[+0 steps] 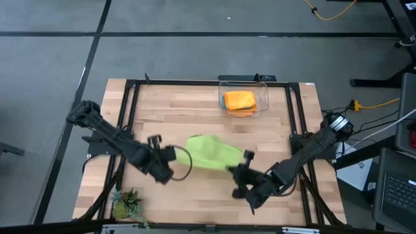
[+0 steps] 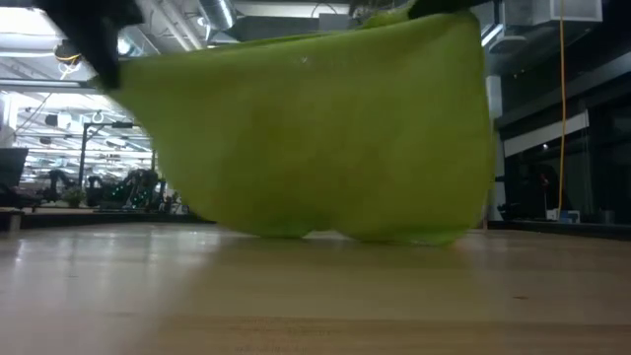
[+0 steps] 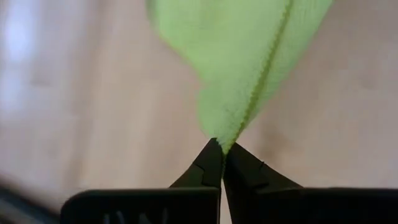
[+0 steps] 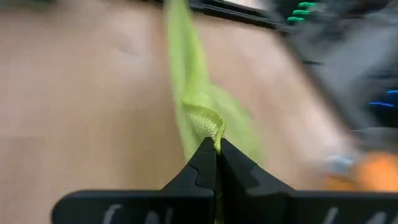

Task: Fold microfiber towels
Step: Fold the green microfiber towel

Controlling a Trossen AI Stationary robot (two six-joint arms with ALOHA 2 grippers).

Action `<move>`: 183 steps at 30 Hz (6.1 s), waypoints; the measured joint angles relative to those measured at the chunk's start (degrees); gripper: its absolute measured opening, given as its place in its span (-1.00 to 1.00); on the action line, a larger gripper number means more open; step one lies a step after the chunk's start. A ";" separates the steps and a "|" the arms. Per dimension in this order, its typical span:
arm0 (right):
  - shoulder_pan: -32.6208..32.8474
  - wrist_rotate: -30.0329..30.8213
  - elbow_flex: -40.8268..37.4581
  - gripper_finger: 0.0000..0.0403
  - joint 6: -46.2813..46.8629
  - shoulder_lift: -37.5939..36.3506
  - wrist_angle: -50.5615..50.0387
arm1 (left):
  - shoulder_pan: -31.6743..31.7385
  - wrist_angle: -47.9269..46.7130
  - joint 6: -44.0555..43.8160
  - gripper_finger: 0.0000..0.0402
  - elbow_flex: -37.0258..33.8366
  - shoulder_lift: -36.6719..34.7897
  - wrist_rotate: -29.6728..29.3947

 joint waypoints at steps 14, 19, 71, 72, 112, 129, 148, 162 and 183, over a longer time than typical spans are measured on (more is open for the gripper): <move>0.16 -12.99 2.67 -0.98 -11.31 2.85 15.67 | -6.85 4.03 -5.04 -1.00 5.05 0.31 7.98; 0.55 -12.52 14.65 -0.98 -15.51 2.85 5.06 | -7.56 1.95 -3.40 -1.00 16.31 0.27 10.86; -15.99 -2.41 -18.97 -0.98 -19.19 3.00 29.47 | 10.16 6.06 6.26 -1.00 -12.17 0.27 2.82; -15.09 -2.42 -18.97 -0.98 -19.77 3.00 29.45 | 9.11 6.39 6.25 -1.00 -12.17 0.27 2.52; 0.21 -15.43 -23.08 -0.98 -15.59 3.00 37.71 | -0.73 36.88 7.35 -1.00 -21.27 0.27 3.37; 0.09 -26.86 -23.08 -0.65 -10.90 3.00 35.51 | 0.12 37.19 6.36 -0.76 -21.27 0.27 7.75; 0.11 -29.34 -11.55 -0.22 1.09 3.04 12.45 | 0.92 25.80 11.44 -0.26 -9.54 0.27 12.81; -12.81 -24.20 -6.40 -0.21 14.30 3.34 7.91 | 9.32 20.43 20.59 -0.29 -8.92 -1.32 18.45; -33.88 -58.03 -6.49 -0.21 -10.04 10.82 22.15 | 2.33 16.46 18.35 -0.34 -8.94 -5.48 21.92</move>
